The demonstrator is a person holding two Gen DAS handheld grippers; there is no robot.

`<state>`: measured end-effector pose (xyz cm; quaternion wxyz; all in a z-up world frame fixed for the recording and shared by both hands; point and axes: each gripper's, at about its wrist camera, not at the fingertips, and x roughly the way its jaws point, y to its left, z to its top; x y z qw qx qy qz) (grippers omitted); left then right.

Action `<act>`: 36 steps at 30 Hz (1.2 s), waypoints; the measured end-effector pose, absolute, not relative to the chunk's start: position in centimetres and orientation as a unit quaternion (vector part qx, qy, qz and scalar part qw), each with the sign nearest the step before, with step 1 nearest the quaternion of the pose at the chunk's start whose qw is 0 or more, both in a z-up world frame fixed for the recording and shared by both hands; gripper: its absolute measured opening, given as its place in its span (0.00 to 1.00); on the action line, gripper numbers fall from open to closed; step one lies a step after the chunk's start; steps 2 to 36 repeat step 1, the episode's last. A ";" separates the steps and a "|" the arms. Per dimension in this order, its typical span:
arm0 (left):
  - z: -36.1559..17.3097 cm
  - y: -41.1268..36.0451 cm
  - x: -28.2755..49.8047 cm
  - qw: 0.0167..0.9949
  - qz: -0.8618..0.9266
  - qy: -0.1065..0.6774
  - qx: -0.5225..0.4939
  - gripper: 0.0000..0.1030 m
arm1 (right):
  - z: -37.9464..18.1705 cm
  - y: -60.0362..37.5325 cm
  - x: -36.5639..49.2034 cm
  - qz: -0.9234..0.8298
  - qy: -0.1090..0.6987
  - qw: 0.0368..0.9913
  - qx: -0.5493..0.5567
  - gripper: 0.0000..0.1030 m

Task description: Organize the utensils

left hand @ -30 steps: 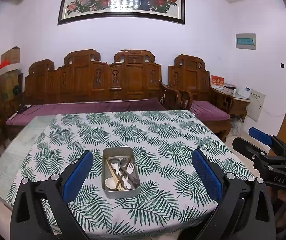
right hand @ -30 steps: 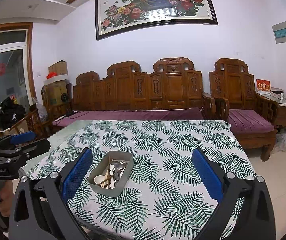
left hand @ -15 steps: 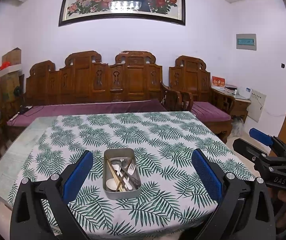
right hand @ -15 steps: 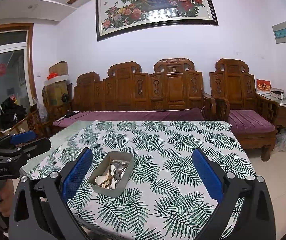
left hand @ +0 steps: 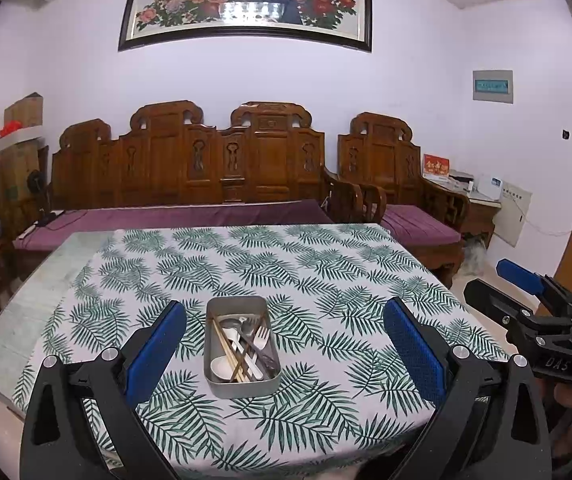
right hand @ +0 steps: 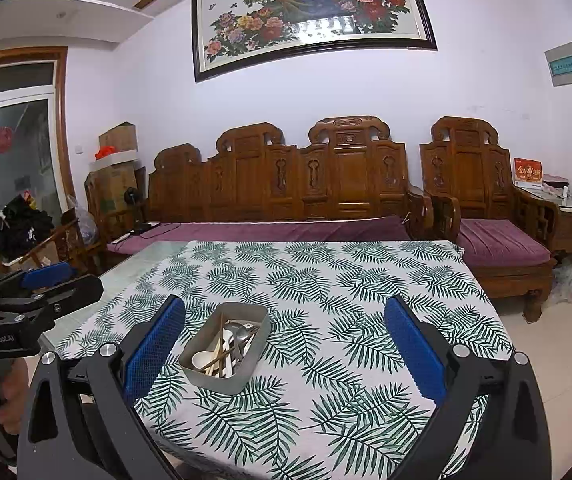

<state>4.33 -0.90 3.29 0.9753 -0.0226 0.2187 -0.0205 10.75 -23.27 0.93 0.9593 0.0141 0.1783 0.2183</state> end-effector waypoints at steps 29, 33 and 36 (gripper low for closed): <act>3.3 -0.9 4.3 0.975 -0.021 0.219 -0.022 0.92 | 0.9 -23.3 10.7 0.218 0.178 0.959 0.014 0.97; 3.3 -0.9 4.3 0.975 -0.021 0.219 -0.022 0.92 | 0.9 -23.3 10.7 0.218 0.178 0.959 0.014 0.97; 3.3 -0.9 4.3 0.975 -0.021 0.219 -0.022 0.92 | 0.9 -23.3 10.7 0.218 0.178 0.959 0.014 0.97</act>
